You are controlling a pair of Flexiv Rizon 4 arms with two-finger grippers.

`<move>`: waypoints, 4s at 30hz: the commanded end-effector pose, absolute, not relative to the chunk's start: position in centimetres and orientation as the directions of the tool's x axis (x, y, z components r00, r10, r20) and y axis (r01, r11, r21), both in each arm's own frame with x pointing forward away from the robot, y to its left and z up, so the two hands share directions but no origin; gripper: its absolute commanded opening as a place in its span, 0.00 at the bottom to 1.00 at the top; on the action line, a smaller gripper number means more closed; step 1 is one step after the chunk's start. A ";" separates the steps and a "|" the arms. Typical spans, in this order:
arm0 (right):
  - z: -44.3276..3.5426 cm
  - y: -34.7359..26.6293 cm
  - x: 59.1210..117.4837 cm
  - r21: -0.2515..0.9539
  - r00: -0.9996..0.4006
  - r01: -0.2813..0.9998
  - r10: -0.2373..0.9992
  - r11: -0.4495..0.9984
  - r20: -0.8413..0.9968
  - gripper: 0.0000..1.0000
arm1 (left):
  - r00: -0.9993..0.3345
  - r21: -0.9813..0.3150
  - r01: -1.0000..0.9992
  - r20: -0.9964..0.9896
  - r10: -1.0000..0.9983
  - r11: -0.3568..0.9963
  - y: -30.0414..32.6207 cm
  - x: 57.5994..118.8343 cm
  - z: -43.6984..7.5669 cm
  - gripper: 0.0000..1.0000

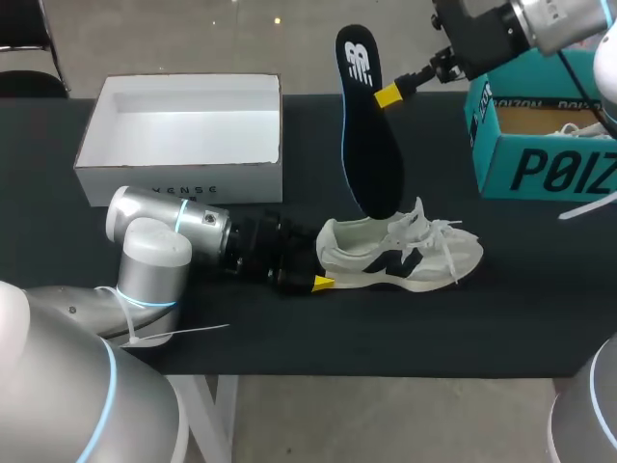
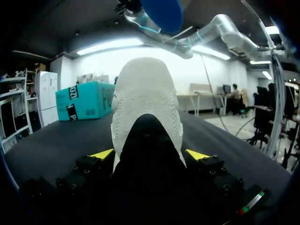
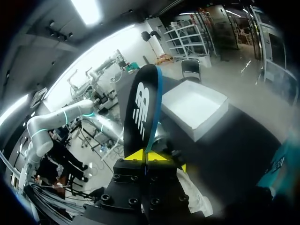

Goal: Take the shoe out of the shoebox, open the shoe tongue, remove and reinsert the insole, then place the shoe into the shoebox

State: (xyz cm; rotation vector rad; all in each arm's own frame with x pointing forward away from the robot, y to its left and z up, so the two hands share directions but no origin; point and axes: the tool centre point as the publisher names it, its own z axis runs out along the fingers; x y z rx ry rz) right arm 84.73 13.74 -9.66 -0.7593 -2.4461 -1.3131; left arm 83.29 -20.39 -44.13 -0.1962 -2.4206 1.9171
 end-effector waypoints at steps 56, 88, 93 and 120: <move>-1.9 14.4 66.5 0.603 -0.694 0.705 0.540 0.374 0.477 0.00 | -0.991 -0.972 0.069 -0.041 0.127 0.225 -20.7 83.1 -45.1 0.00; -1.3 14.0 68.0 0.597 -0.684 0.711 0.563 0.371 0.465 0.00 | -0.993 -0.967 0.064 -0.037 0.111 0.245 -20.3 83.3 -45.3 1.00; -1.3 14.0 68.0 0.597 -0.684 0.711 0.563 0.371 0.465 0.00 | -0.994 -0.952 0.075 -0.046 0.103 0.298 -19.2 83.5 -45.3 1.00; -1.3 14.0 68.0 0.597 -0.684 0.711 0.563 0.371 0.465 0.00 | -0.984 -0.864 0.168 -0.121 0.130 0.474 -16.2 85.8 -44.9 1.00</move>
